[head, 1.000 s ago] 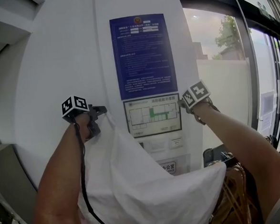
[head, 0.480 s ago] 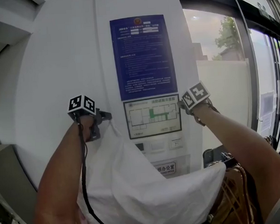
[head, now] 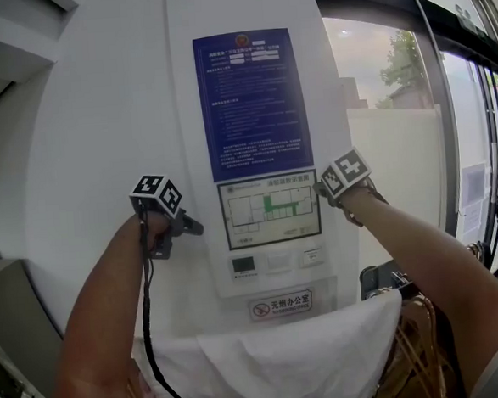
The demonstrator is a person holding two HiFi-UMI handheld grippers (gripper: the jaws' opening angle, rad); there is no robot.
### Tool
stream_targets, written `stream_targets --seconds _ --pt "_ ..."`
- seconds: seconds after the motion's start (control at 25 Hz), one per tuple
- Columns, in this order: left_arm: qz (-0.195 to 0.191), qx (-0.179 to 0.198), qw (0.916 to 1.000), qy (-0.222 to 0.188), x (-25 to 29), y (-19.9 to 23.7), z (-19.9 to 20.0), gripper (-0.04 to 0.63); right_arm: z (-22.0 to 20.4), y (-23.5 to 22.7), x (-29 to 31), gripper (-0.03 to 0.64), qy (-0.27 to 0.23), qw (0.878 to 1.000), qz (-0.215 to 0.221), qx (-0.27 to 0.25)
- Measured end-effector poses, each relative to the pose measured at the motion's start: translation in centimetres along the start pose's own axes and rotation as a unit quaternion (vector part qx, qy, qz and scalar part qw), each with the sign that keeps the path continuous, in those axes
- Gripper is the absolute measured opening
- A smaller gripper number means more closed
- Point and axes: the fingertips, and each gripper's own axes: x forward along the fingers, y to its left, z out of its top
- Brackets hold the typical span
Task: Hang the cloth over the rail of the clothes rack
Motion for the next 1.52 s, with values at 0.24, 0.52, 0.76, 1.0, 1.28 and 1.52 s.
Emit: stream_targets --seconds 0.24,0.52,0.76,1.0,1.28,1.52 --pt "0.006 -0.022 0.9973 -0.069 -1.3 -0.3 1.5 0.272 0.5 0.5 -0.7 0.106 -0.008 1.000 0.002 0.000" --pt "0.047 -0.036 0.9774 -0.203 -7.0 -2.5 3.1 0.091 1.2 2.7 -4.3 0.003 -0.030 0.999 0.016 -0.022" --pt "0.064 -0.030 0.9546 -0.289 -12.4 -6.6 1.1 0.006 0.7 5.4 -9.0 0.003 -0.045 0.998 0.033 -0.033" --pt "0.052 -0.034 0.9415 -0.331 -16.8 -9.7 -3.1 0.005 -0.8 8.8 -15.7 0.003 -0.054 0.998 0.033 -0.017" --pt "0.044 -0.005 0.9329 -0.357 -23.4 -12.1 -9.8 0.006 -4.5 12.0 -25.9 0.003 -0.063 0.998 0.006 0.022" --pt "0.060 -0.001 0.9306 -0.361 -26.6 -12.8 -15.9 0.006 -9.4 15.0 -32.1 0.003 -0.056 0.998 -0.007 0.039"
